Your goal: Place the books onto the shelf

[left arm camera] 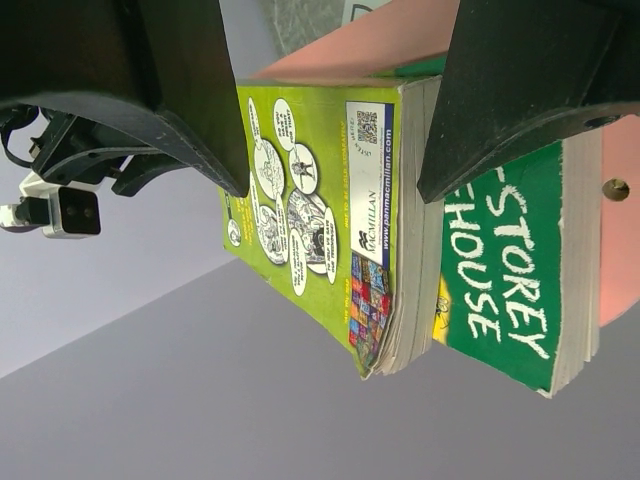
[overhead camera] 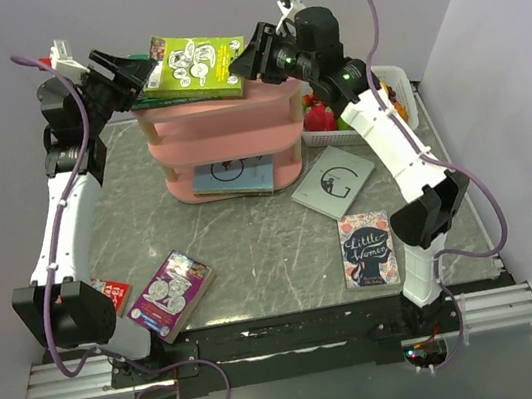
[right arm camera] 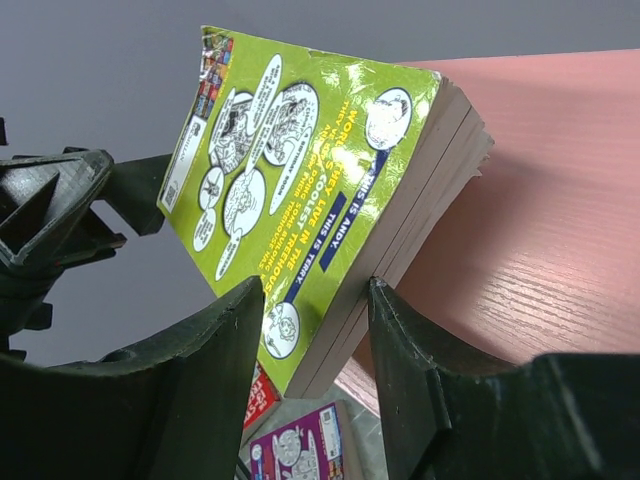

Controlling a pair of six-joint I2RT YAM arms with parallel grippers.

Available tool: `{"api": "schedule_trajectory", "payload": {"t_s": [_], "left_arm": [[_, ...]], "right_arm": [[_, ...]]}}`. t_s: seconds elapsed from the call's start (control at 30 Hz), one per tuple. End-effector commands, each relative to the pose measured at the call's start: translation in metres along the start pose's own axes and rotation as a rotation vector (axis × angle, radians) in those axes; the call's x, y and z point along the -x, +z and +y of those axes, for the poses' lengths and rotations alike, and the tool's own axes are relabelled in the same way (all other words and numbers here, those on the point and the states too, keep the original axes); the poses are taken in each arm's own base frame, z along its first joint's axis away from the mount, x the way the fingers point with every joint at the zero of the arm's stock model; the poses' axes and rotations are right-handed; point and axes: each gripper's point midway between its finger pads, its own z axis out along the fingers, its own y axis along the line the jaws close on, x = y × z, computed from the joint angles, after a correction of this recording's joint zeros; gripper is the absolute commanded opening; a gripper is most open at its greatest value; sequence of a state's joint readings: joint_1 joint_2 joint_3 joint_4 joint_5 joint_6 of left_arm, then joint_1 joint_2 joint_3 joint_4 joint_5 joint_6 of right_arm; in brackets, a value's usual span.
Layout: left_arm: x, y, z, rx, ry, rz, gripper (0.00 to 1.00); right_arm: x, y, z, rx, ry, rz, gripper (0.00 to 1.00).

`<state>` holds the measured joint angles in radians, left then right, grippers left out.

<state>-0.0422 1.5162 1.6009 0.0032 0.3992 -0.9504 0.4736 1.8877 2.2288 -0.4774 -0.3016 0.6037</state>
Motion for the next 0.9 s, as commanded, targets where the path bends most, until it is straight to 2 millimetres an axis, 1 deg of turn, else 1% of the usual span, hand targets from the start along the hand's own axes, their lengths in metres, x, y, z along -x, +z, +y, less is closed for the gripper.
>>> {"api": "schedule_trajectory", "payload": {"t_s": [0.0,0.03,0.07,0.1,0.17,0.2,0.47,0.63,0.8,0.83,0.87], "left_arm": [[0.010,-0.016,-0.025,-0.066,0.038,-0.034,0.74],[0.011,-0.017,-0.026,-0.070,0.034,-0.037,0.74],[0.011,-0.018,-0.025,-0.070,0.032,-0.036,0.74],[0.012,-0.020,-0.026,-0.074,0.030,-0.039,0.74],[0.013,-0.022,-0.026,-0.080,0.030,-0.045,0.74],[0.014,-0.025,-0.029,-0.089,0.035,-0.046,0.74],[0.018,-0.031,-0.033,-0.106,0.035,-0.059,0.73],[0.019,-0.032,-0.029,-0.100,0.028,-0.066,0.73],[0.019,-0.033,-0.029,-0.097,0.024,-0.066,0.73],[0.030,-0.036,-0.020,-0.070,0.026,-0.093,0.74],[0.034,-0.038,-0.019,-0.064,0.026,-0.103,0.74]], "right_arm": [[0.013,0.001,0.041,0.140,-0.053,-0.041,0.53],[0.012,0.002,0.044,0.151,-0.053,-0.038,0.53],[0.014,0.001,0.051,0.164,-0.057,-0.041,0.53],[0.012,0.005,0.049,0.161,-0.065,-0.033,0.54],[0.010,0.008,0.052,0.170,-0.073,-0.025,0.54],[0.009,0.008,0.056,0.180,-0.080,-0.025,0.54],[0.001,0.014,0.060,0.195,-0.090,-0.011,0.55],[-0.002,0.017,0.066,0.212,-0.098,-0.001,0.56],[-0.005,0.021,0.064,0.208,-0.101,0.007,0.57],[-0.006,0.021,0.063,0.204,-0.103,0.007,0.57],[-0.003,0.017,0.063,0.199,-0.109,0.000,0.58]]}}
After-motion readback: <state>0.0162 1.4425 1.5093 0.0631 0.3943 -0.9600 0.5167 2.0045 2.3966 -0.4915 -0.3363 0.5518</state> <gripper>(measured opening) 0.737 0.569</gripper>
